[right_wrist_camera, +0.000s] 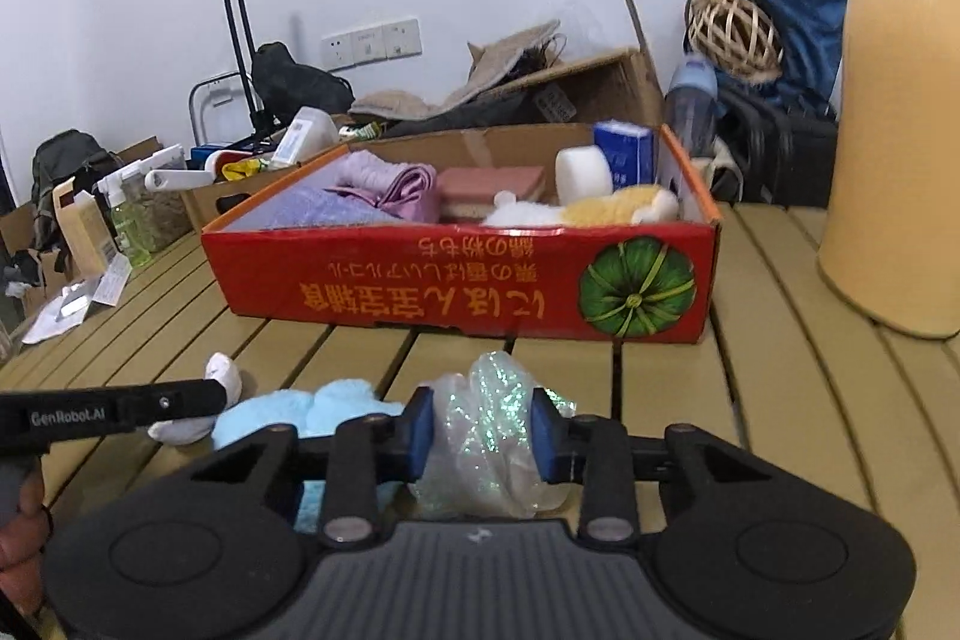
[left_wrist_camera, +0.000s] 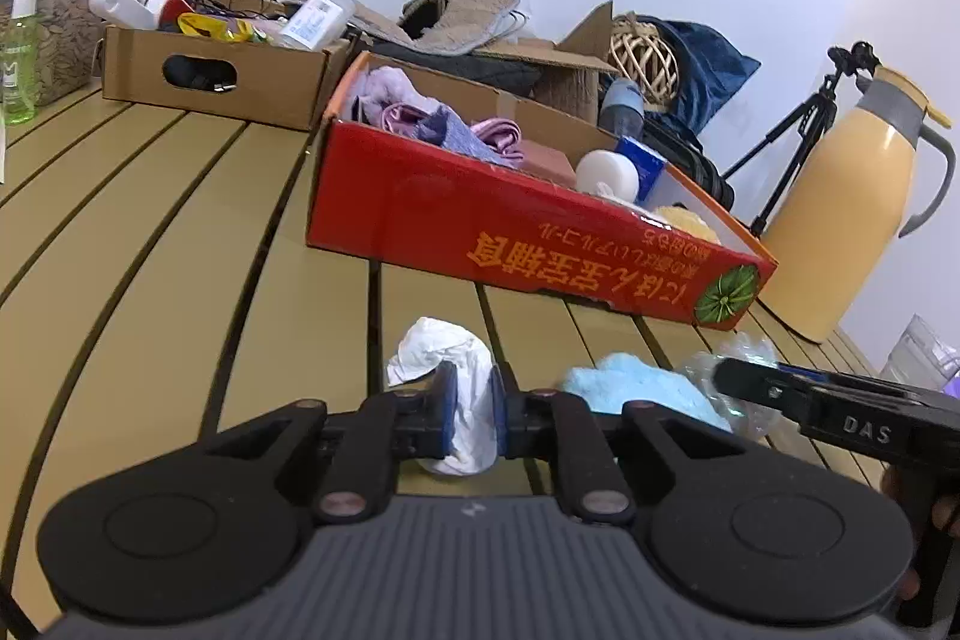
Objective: Organize soft objects
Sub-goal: 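Grasp the white cloth with the left tool while the right tool grasps the plastic bag, then carry the white cloth and plastic bag into the box and open both tools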
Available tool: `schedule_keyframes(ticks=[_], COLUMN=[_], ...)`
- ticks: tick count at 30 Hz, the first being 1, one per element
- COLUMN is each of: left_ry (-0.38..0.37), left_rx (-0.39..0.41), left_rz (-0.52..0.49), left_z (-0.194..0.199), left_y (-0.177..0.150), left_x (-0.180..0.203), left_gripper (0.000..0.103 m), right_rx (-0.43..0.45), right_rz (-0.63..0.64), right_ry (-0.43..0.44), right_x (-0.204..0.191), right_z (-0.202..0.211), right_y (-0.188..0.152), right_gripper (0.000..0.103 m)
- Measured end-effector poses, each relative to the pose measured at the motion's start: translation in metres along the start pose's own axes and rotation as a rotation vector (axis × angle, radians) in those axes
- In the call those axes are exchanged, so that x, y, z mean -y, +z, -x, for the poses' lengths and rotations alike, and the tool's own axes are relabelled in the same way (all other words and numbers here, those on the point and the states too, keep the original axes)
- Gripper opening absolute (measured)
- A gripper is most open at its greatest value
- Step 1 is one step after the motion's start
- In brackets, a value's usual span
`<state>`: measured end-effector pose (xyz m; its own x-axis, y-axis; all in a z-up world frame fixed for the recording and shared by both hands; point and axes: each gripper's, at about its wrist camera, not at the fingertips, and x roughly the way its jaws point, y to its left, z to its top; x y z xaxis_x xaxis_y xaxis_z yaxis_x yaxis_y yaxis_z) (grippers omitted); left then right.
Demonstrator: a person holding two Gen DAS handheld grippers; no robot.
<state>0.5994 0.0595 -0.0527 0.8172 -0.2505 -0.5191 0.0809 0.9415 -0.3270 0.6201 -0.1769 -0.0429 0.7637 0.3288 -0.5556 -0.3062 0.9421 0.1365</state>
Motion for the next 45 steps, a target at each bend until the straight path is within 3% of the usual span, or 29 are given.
schedule_keyframes(ticks=[4, 10, 15, 18, 20, 23, 27, 30, 32, 35, 39, 45], left_ry=[0.049, -0.005, -0.015, 0.037, 0.034, 0.046, 0.067, 0.092, 0.1, 0.089, 0.103, 0.057], left_rx=[0.088, 0.116, 0.192, 0.21, 0.18, 0.128, 0.046, 0.007, 0.016, 0.036, 0.104, 0.198], left_rz=[-0.073, -0.043, -0.084, -0.134, -0.116, -0.104, -0.123, -0.132, -0.128, -0.107, -0.098, -0.097], left_z=[0.029, 0.082, 0.111, 0.097, 0.074, 0.03, -0.029, -0.059, -0.065, -0.056, -0.024, 0.057], left_y=[-0.01, -0.032, -0.001, 0.034, 0.062, 0.102, 0.13, 0.135, 0.132, 0.129, 0.124, 0.098], left_x=[0.017, 0.034, 0.046, 0.044, 0.033, 0.022, 0.009, -0.001, -0.009, -0.016, -0.01, 0.014], left_gripper=[0.011, 0.012, 0.012, 0.012, 0.012, 0.012, 0.014, 0.029, 0.05, 0.052, 0.058, 0.071], right_rx=[0.049, 0.125, 0.137, 0.155, 0.143, 0.108, 0.026, -0.008, -0.027, -0.018, 0.03, 0.109], right_rz=[0.017, 0.005, -0.009, -0.043, -0.059, -0.06, -0.099, -0.146, -0.16, -0.154, -0.147, -0.013], right_ry=[-0.025, 0.046, 0.104, 0.139, 0.146, 0.14, 0.125, 0.093, 0.061, 0.026, 0.045, 0.062], right_x=[0.001, -0.005, -0.008, 0.0, 0.003, 0.0, 0.0, 0.003, 0.005, 0.008, 0.011, 0.003], right_z=[0.026, 0.086, 0.105, 0.092, 0.072, 0.028, -0.052, -0.106, -0.134, -0.148, -0.118, -0.022], right_y=[0.0, -0.009, -0.003, 0.03, 0.057, 0.097, 0.139, 0.153, 0.157, 0.156, 0.154, 0.131], right_gripper=[0.031, 0.031, 0.031, 0.031, 0.032, 0.033, 0.034, 0.045, 0.053, 0.053, 0.054, 0.059])
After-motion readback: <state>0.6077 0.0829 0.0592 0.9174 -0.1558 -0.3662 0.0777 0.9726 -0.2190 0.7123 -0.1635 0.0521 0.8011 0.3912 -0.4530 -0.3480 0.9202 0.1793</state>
